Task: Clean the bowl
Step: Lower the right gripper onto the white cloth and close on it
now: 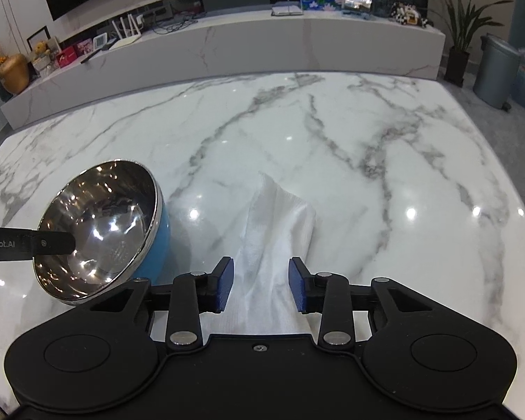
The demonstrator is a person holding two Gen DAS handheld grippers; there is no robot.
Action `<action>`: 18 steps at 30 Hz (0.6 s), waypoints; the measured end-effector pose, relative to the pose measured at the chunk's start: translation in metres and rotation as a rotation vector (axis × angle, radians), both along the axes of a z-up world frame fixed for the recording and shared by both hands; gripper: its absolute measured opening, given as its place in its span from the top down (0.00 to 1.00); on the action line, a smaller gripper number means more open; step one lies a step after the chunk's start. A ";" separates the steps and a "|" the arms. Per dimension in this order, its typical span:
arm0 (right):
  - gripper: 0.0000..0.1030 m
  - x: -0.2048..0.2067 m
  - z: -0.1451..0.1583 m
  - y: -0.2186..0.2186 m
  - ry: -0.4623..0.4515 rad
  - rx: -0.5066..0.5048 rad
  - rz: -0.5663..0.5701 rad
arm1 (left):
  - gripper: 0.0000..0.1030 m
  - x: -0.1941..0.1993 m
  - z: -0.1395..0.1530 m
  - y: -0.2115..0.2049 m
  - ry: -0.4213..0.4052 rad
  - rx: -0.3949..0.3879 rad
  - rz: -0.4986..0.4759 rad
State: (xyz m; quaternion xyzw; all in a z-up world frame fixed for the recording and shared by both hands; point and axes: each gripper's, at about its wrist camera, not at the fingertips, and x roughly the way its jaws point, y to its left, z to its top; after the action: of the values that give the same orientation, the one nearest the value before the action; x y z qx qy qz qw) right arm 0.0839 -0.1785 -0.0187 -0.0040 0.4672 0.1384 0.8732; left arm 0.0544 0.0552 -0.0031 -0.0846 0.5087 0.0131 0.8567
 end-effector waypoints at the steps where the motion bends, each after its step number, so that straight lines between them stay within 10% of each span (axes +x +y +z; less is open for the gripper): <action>1: 0.67 -0.001 -0.001 0.001 0.002 -0.008 0.002 | 0.67 0.000 -0.001 0.000 0.007 -0.001 -0.001; 18: 0.86 -0.003 -0.010 0.010 -0.014 -0.076 0.027 | 0.87 0.003 -0.007 -0.008 0.027 0.017 -0.036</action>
State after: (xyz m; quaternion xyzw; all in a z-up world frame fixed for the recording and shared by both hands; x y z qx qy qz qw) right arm 0.0805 -0.1689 -0.0291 -0.0446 0.4659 0.1320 0.8738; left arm 0.0570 0.0474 -0.0101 -0.0680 0.5214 0.0030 0.8506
